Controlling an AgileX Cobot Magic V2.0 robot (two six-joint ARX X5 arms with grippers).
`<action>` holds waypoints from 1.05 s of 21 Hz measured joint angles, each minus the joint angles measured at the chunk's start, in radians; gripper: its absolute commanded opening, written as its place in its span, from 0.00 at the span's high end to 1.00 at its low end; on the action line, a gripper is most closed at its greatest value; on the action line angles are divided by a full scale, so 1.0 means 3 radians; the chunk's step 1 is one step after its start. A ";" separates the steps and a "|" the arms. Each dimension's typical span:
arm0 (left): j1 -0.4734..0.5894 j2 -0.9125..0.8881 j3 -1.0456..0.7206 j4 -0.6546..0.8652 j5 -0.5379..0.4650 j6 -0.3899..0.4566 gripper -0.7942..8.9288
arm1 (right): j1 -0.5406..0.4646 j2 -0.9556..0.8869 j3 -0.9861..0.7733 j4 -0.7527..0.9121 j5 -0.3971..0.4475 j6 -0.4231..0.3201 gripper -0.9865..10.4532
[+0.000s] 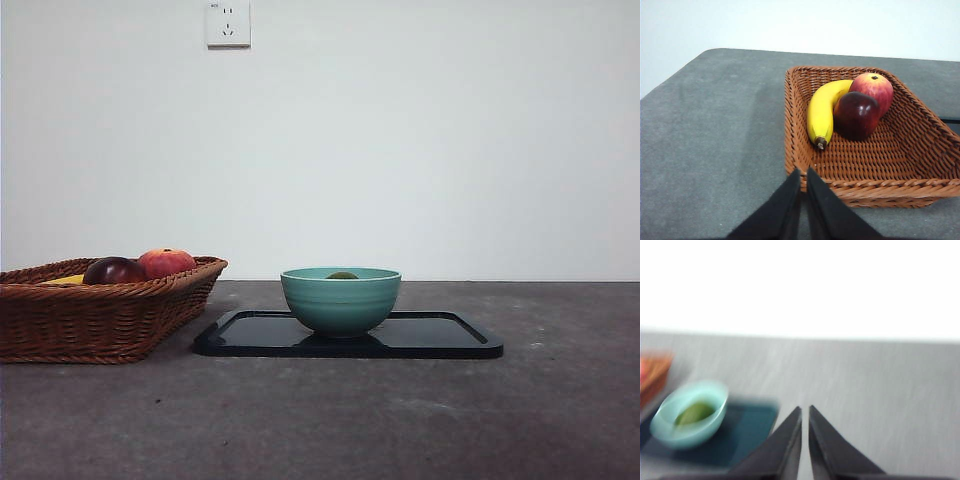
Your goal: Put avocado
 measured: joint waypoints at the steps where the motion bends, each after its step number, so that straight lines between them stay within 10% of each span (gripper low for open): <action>1: 0.0000 0.0000 0.0000 0.0000 0.0000 0.0000 0.90 | -0.0117 -0.0090 -0.0202 0.0219 -0.0045 -0.0038 0.90; 10: 0.0000 0.0000 0.0000 0.0000 0.0000 0.0000 0.90 | -0.0754 -0.0383 -0.1322 0.1156 -0.0107 -0.0145 0.90; 22: 0.0000 0.0000 0.0000 0.0000 0.0000 0.0000 0.90 | -0.1024 -0.0448 -0.1542 0.1021 -0.0320 -0.0247 0.90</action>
